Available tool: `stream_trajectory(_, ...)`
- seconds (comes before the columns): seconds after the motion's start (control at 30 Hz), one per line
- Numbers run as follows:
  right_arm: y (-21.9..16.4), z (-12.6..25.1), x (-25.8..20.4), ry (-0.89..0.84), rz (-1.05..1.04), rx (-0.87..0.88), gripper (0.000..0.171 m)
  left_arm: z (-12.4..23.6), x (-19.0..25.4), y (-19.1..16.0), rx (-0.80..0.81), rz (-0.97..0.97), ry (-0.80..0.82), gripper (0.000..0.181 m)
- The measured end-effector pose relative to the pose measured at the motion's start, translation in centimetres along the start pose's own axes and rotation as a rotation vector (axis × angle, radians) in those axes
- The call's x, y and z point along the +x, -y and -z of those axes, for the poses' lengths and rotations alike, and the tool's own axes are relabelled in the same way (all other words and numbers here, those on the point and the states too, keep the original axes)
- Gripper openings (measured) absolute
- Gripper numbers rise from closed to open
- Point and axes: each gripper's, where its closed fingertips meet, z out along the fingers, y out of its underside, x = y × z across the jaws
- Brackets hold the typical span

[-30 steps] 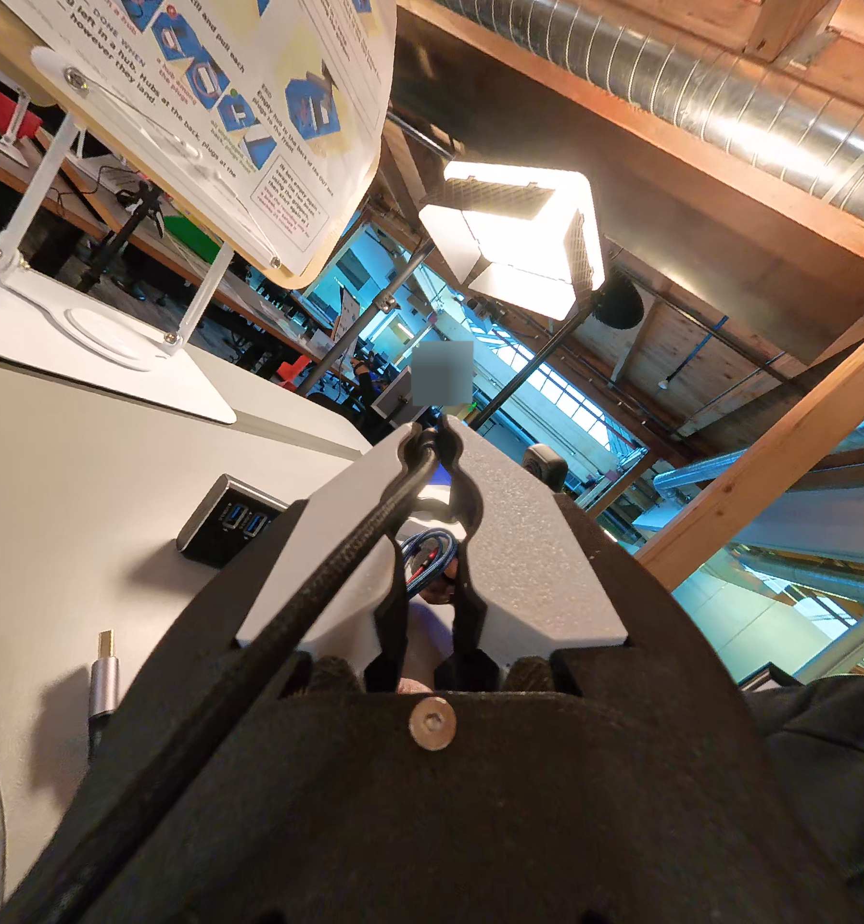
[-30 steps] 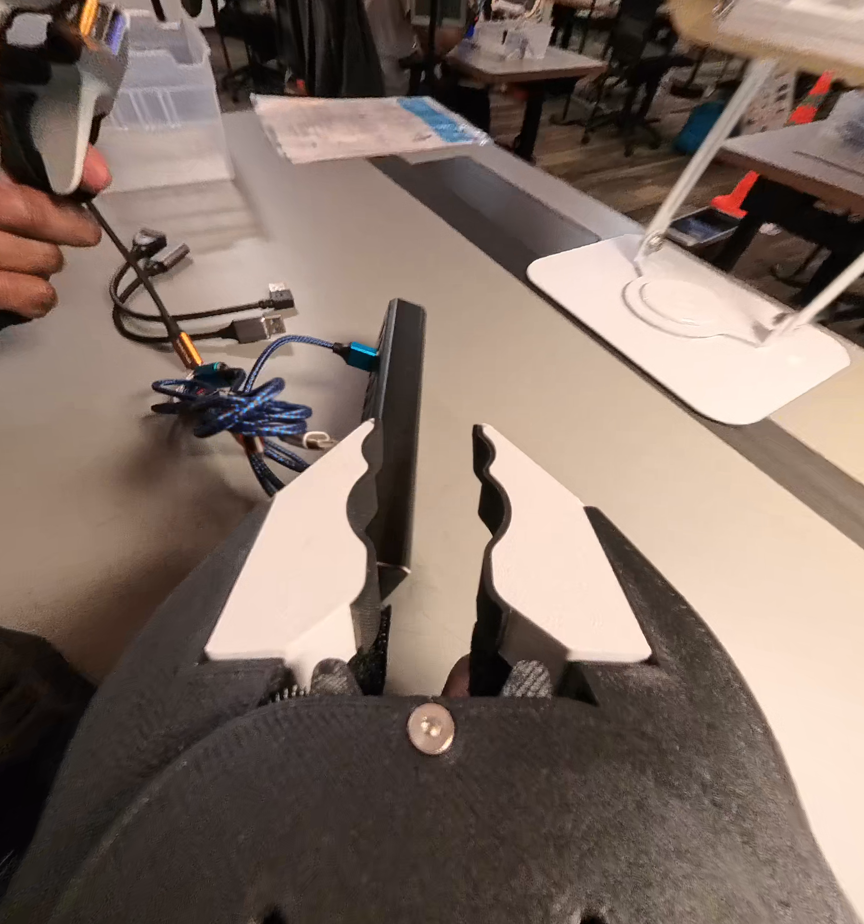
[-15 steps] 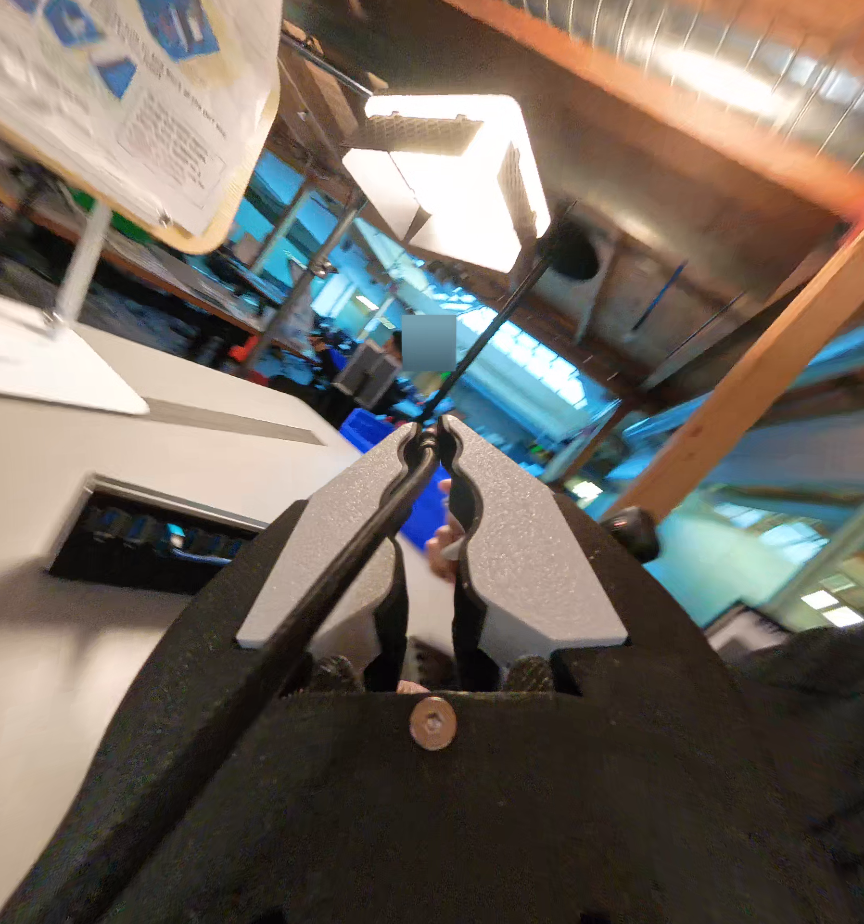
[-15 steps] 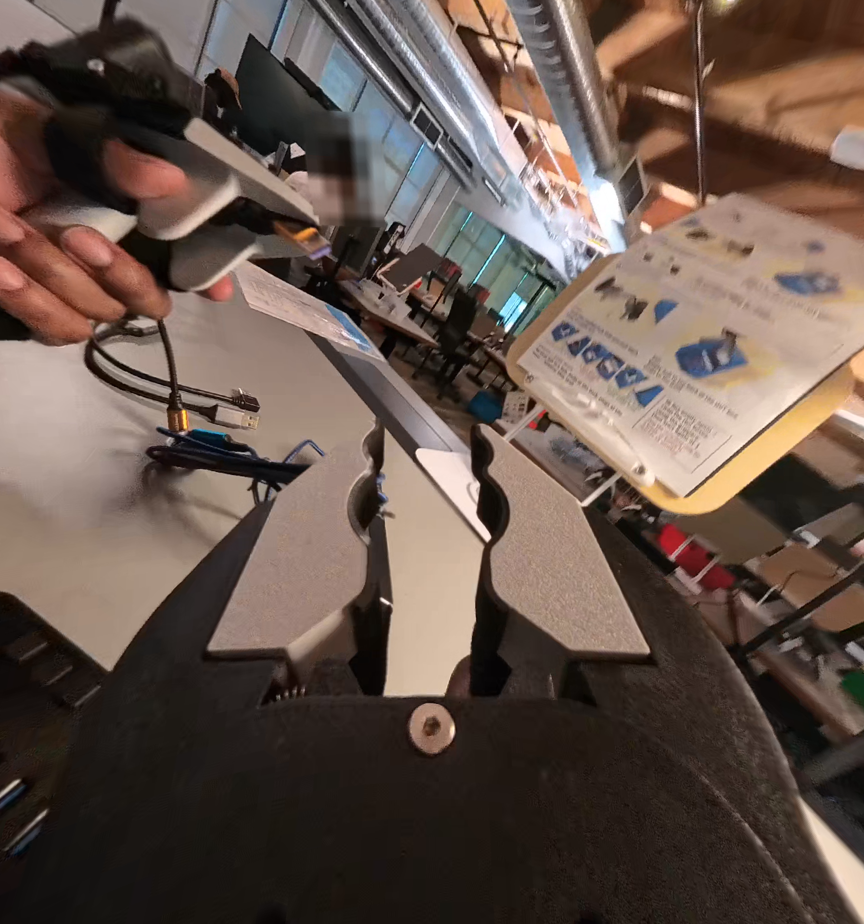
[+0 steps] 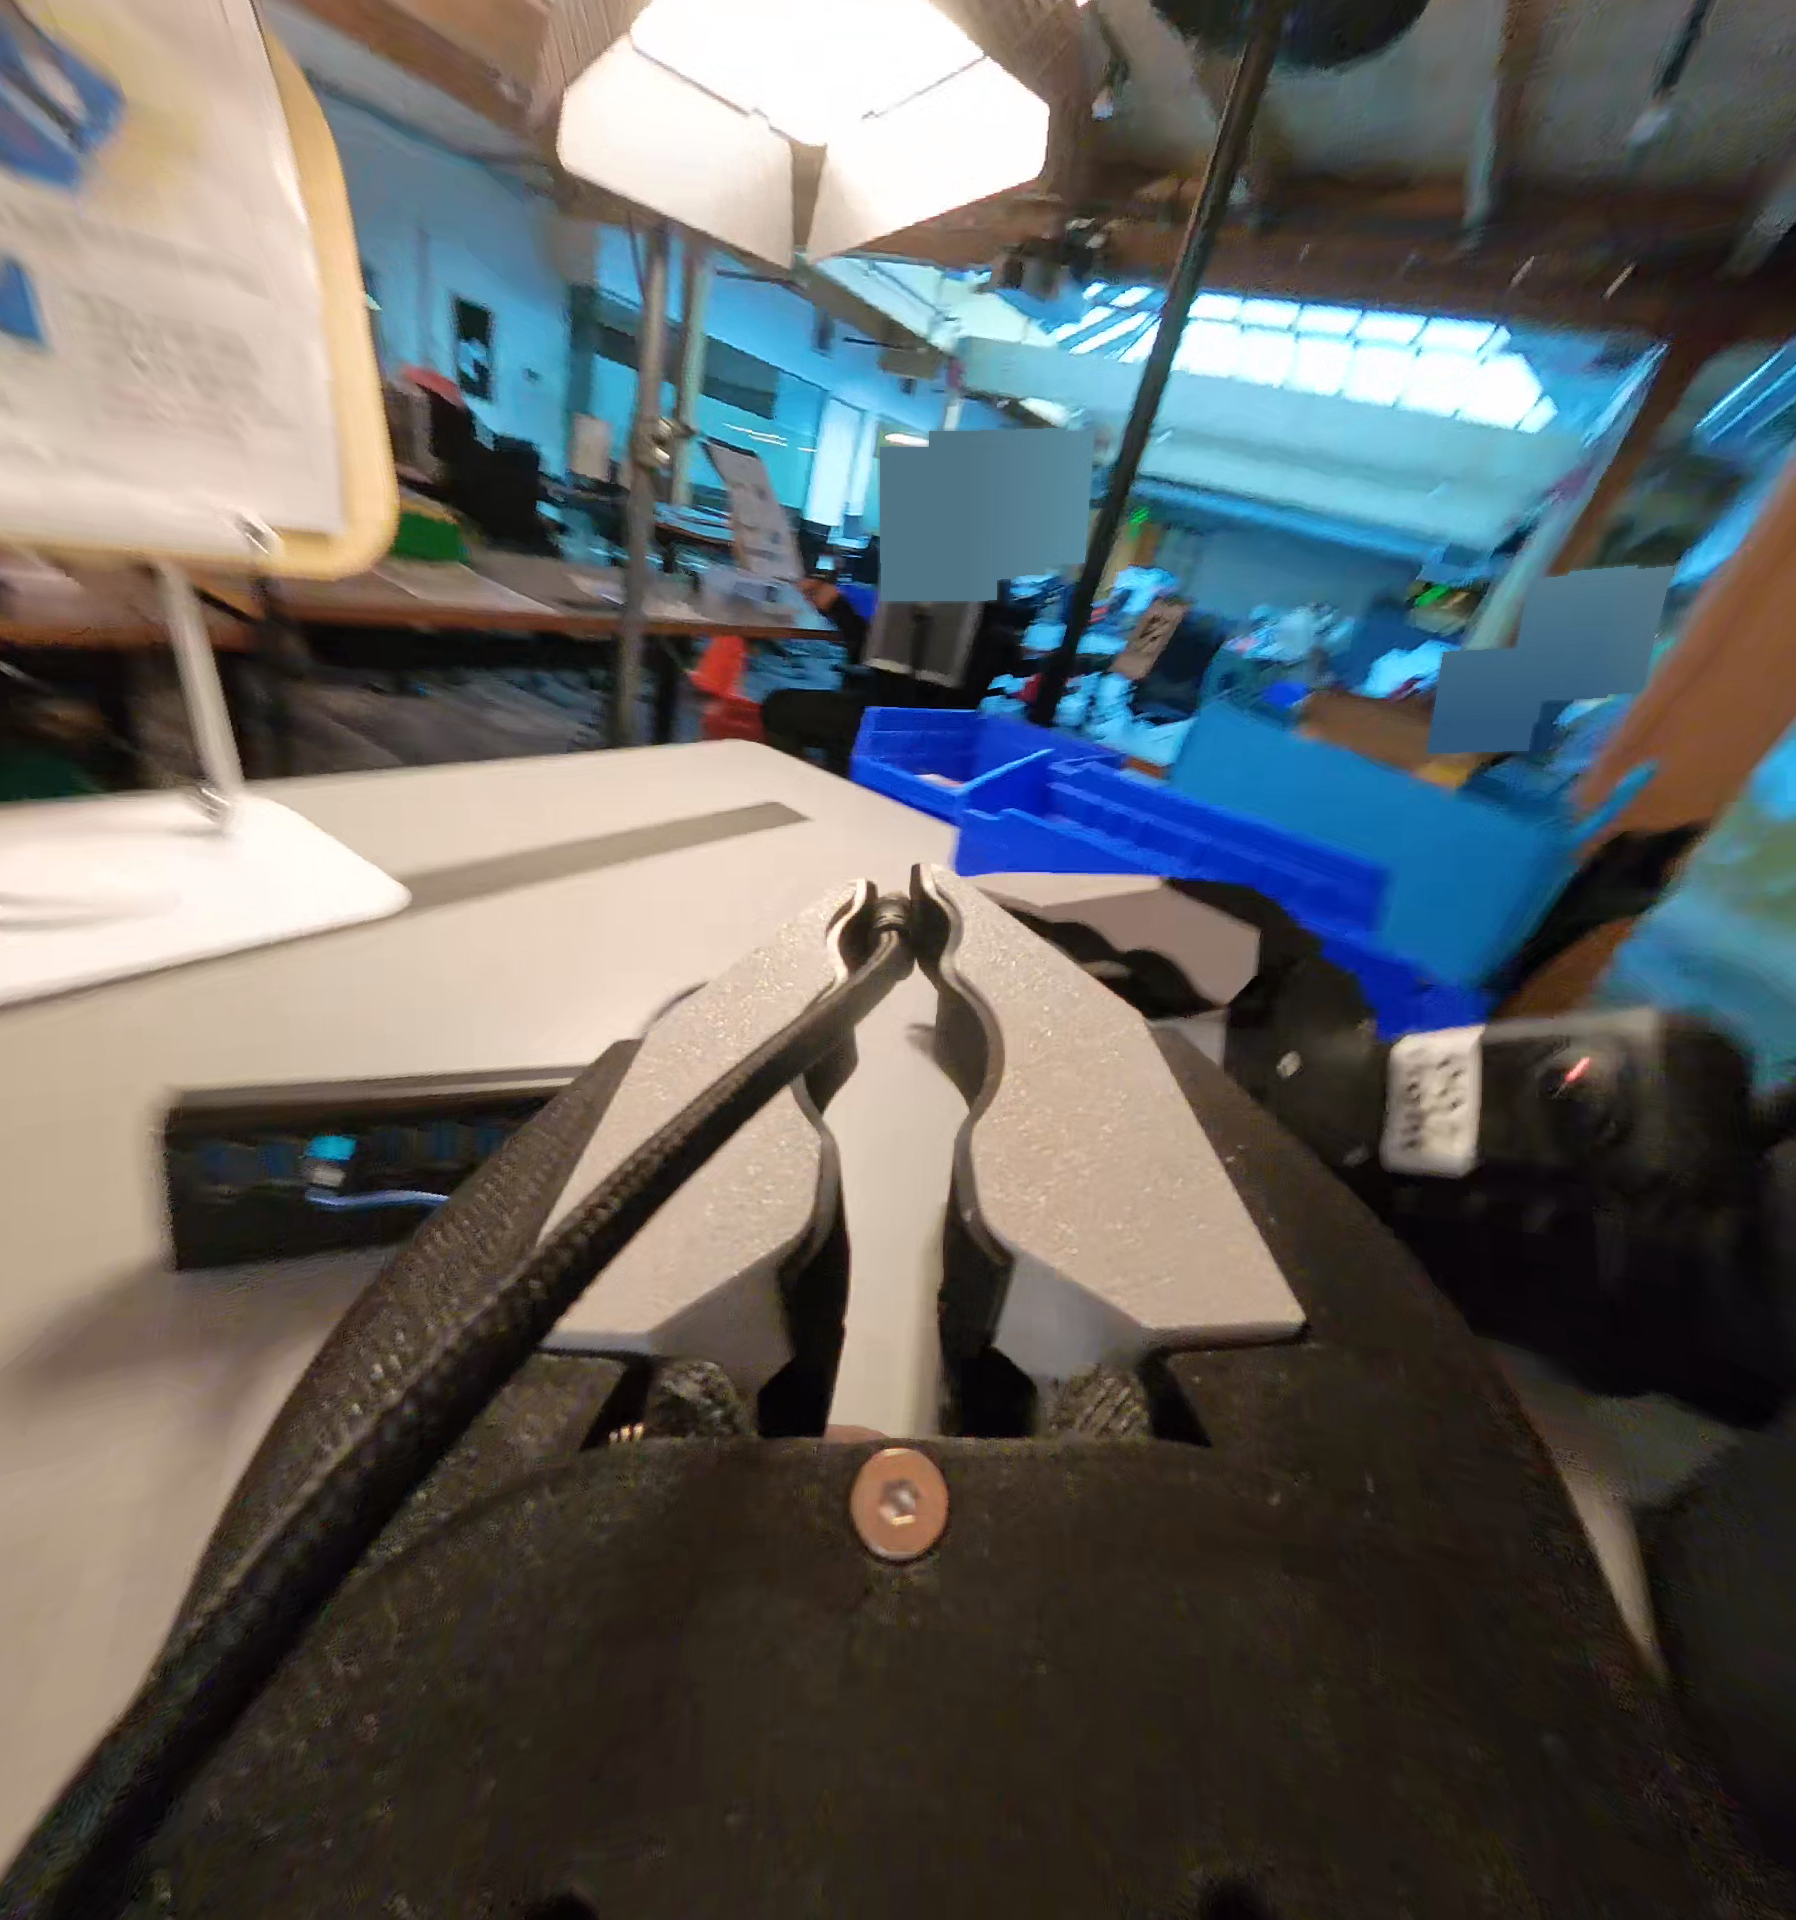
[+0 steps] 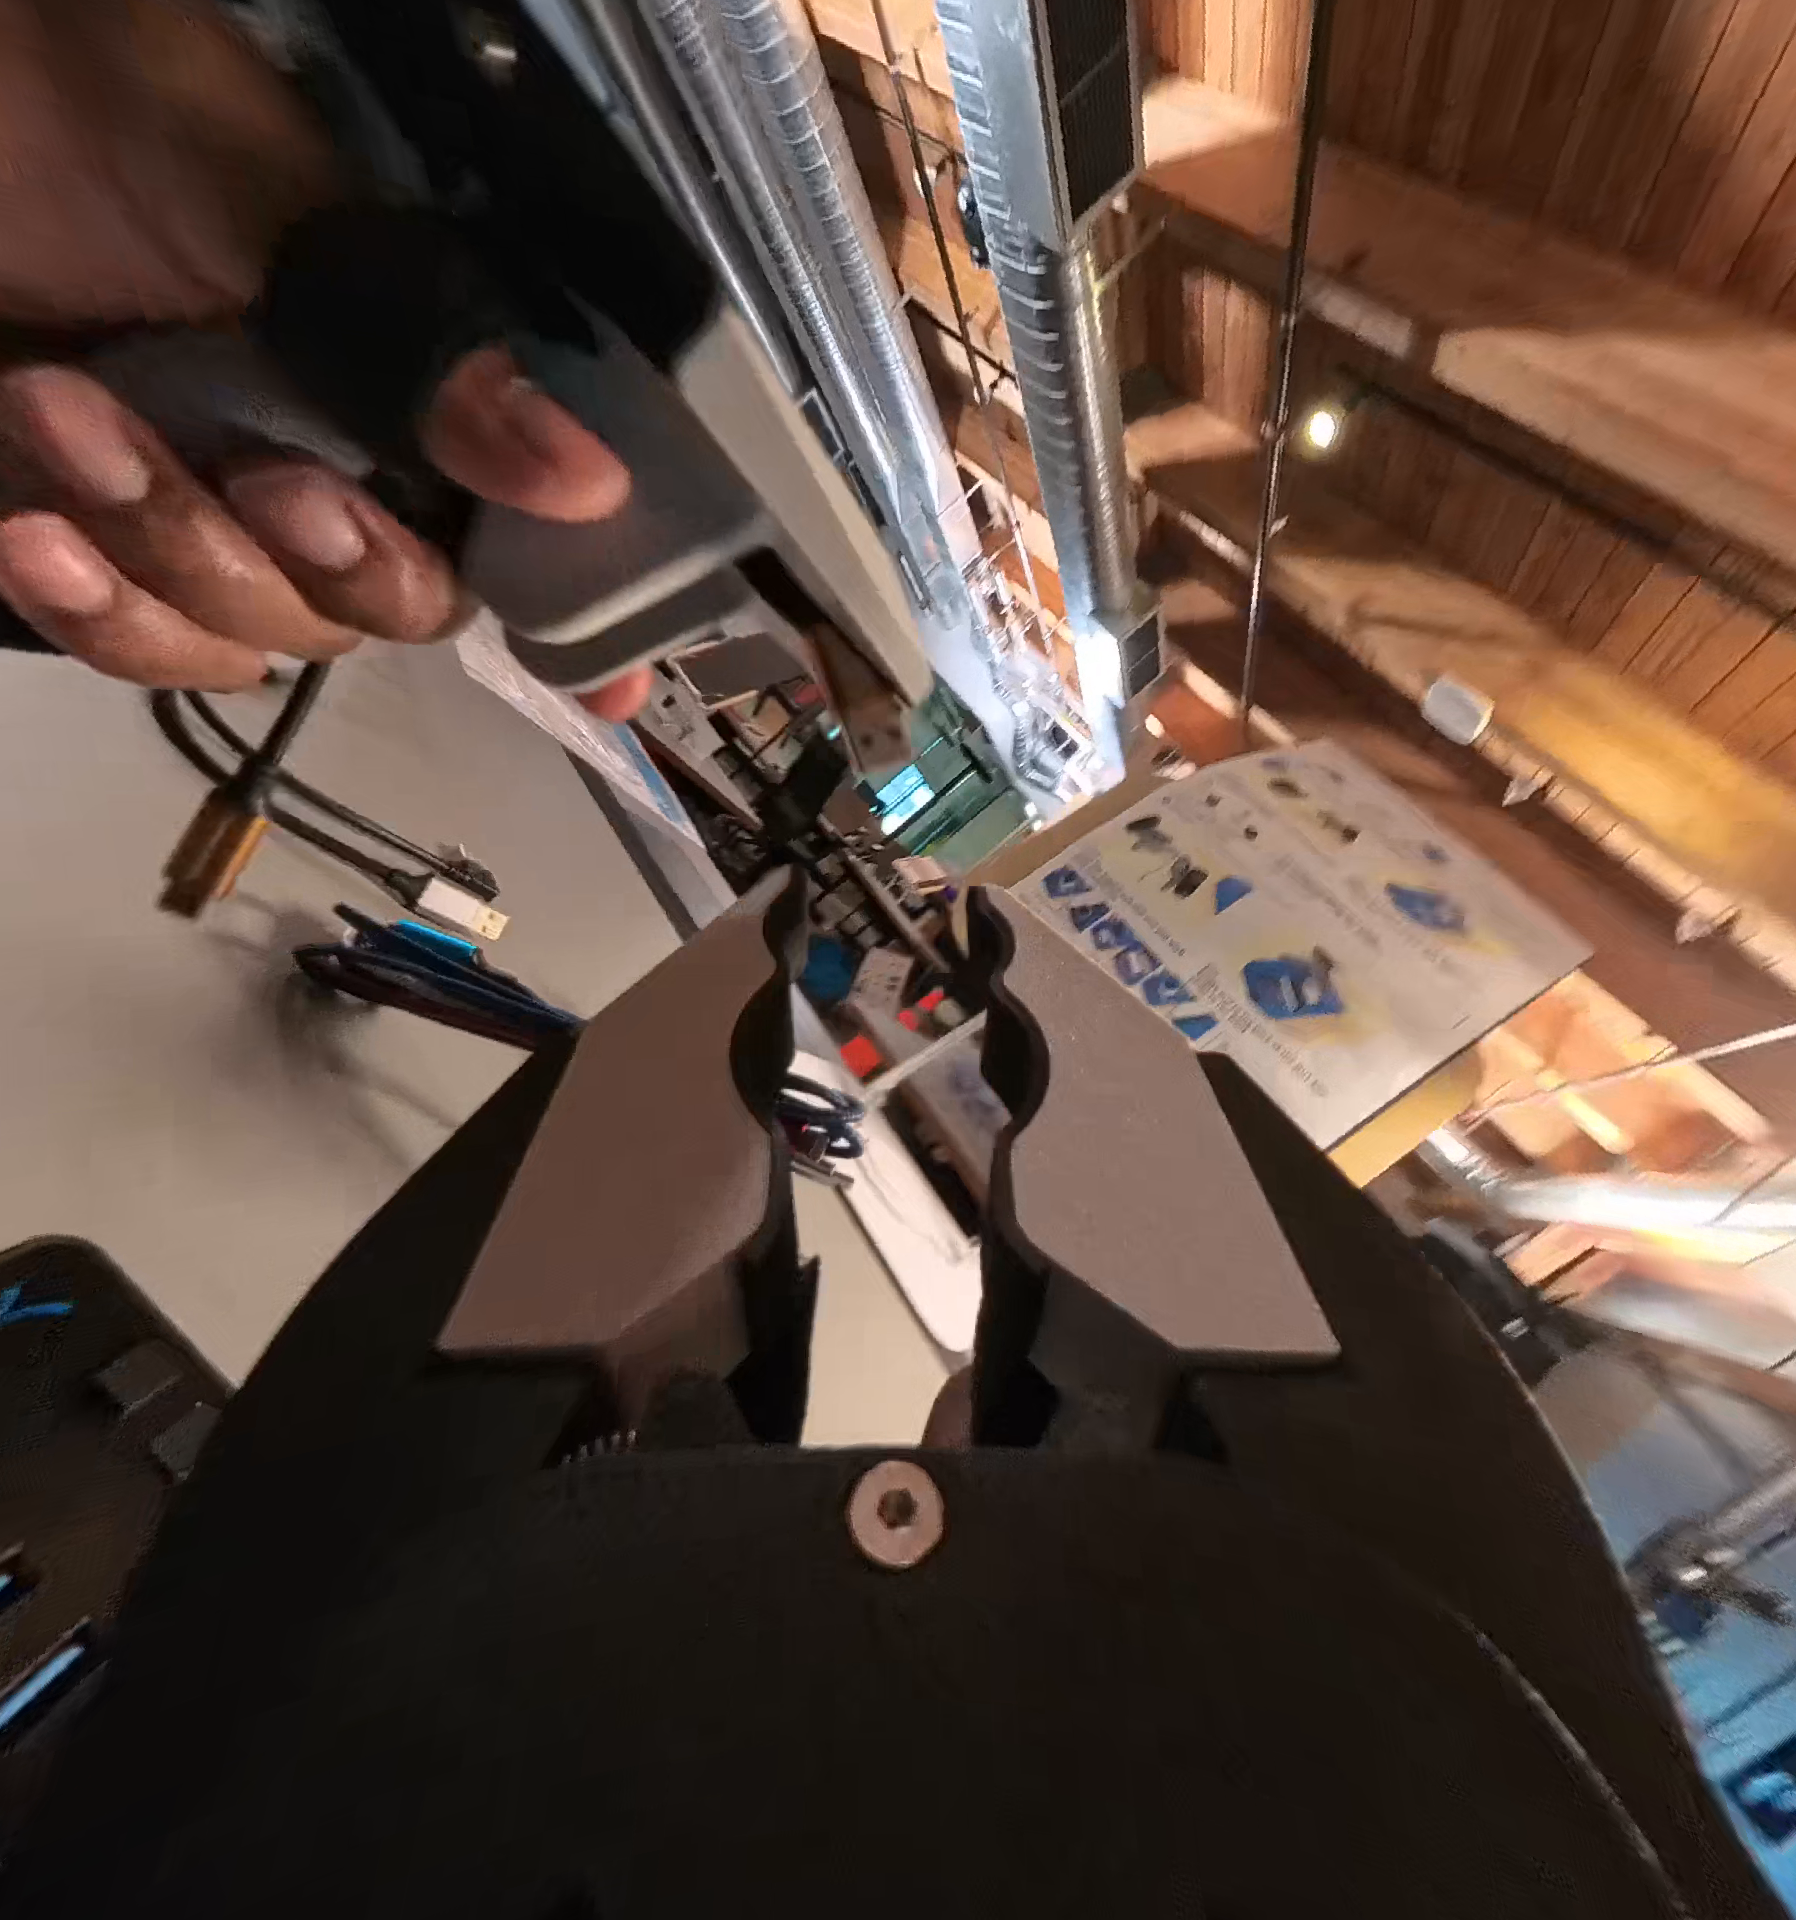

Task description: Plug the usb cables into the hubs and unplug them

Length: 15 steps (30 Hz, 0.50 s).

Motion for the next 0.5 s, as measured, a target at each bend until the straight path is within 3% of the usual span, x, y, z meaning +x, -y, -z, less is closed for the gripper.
stream_trajectory(0.23,0.4,-0.1,-0.6,-0.073,0.257,-0.014,0.032,-0.5,-0.6,-1.3,0.046,0.6,-0.216,0.007)
stream_trajectory(0.5,-0.2,-0.5,-1.5,-0.086,0.443,-0.05,0.017,-1.3,-0.4,-3.6,-0.014,0.868,-0.286,0.007)
